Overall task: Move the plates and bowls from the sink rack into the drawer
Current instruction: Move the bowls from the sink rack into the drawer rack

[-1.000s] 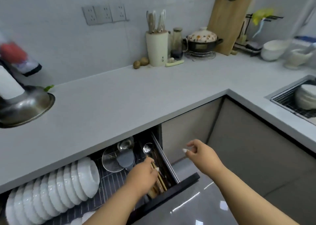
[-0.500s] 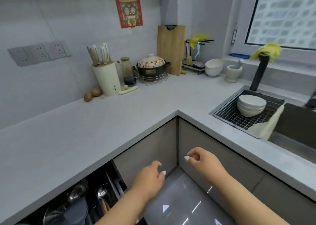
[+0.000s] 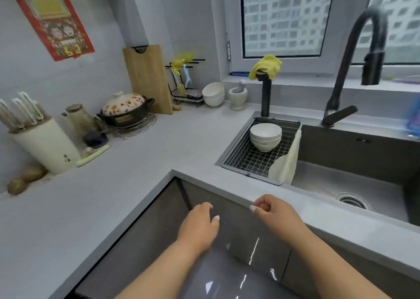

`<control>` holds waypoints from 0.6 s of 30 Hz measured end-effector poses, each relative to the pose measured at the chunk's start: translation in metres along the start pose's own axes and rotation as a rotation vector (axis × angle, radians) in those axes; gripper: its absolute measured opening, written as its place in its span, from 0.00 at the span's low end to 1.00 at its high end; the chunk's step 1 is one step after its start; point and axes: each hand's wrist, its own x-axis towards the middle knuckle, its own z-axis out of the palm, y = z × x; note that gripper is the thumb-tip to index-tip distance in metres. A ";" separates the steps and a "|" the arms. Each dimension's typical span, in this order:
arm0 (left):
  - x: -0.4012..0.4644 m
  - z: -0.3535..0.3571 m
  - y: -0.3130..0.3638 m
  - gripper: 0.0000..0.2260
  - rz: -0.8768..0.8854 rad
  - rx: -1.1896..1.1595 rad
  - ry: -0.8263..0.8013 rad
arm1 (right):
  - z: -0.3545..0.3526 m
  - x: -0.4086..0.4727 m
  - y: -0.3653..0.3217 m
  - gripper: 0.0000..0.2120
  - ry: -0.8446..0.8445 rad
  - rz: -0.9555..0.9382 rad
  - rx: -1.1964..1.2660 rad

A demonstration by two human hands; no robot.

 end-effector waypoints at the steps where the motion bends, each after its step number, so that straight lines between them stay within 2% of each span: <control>1: 0.013 0.002 0.006 0.19 0.020 -0.002 0.005 | -0.006 0.007 0.005 0.06 0.026 0.023 0.012; 10: 0.141 0.018 0.031 0.25 0.158 0.057 0.002 | -0.038 0.099 0.018 0.07 0.167 0.164 0.071; 14: 0.197 0.025 0.024 0.31 0.181 0.158 -0.097 | -0.042 0.157 0.007 0.09 0.187 0.194 0.055; 18: 0.242 0.033 0.018 0.32 0.221 0.260 -0.216 | -0.044 0.214 0.001 0.15 0.205 0.211 -0.010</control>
